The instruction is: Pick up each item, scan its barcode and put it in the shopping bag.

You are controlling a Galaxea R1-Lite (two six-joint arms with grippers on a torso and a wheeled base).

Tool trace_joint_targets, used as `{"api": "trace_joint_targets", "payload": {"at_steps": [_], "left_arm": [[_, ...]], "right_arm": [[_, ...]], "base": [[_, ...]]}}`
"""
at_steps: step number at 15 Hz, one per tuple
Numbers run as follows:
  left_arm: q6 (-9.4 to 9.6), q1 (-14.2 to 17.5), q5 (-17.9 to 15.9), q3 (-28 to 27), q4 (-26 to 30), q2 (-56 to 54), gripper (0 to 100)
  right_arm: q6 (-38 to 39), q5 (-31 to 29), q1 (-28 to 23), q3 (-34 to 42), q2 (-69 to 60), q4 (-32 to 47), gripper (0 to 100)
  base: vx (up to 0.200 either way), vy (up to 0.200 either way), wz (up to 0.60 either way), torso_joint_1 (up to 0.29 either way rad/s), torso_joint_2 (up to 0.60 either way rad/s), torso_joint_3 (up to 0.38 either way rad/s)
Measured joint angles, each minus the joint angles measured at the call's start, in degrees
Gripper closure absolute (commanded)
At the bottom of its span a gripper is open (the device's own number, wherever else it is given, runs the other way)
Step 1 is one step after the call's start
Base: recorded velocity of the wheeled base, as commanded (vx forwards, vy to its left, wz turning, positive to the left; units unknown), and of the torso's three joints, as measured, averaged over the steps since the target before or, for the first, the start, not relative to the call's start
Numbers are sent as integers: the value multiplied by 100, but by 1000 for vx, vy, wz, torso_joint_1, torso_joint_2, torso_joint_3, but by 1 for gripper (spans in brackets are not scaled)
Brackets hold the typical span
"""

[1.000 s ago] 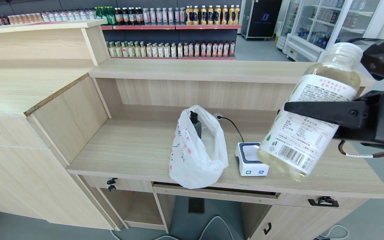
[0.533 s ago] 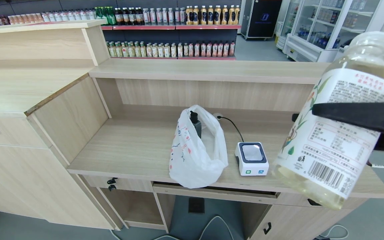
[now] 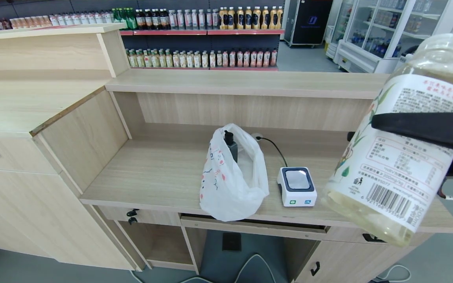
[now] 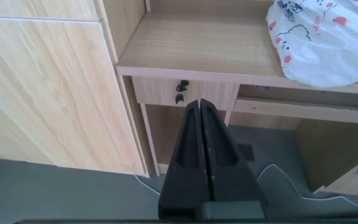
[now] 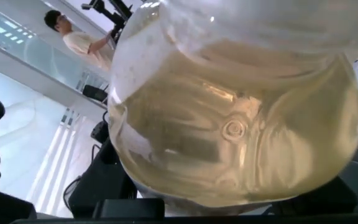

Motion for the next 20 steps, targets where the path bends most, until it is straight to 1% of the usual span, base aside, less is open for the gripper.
{"api": "trace_joint_targets", "payload": {"at_steps": [6, 8, 10, 14, 20], "left_arm": [[0, 0, 0, 0, 0, 0, 100], [0, 0, 0, 0, 0, 0, 100], [1, 0, 0, 0, 0, 0, 100], [0, 0, -2, 0, 0, 0, 100], [0, 0, -2, 0, 0, 0, 100]], "right_arm": [[-12, -713, 349, 37, 74, 7, 100], [-23, -863, 472, 15, 96, 7, 100], [-165, -1050, 664, 11, 108, 7, 100], [-483, -1200, 974, 129, 113, 7, 100], [-617, -1206, 1057, 194, 98, 5, 100]], "base": [[0, 0, 0, 0, 0, 0], [0, 0, 0, 0, 0, 0], [0, 0, 0, 0, 0, 0], [0, 0, 0, 0, 0, 0], [0, 0, 0, 0, 0, 0]]}}
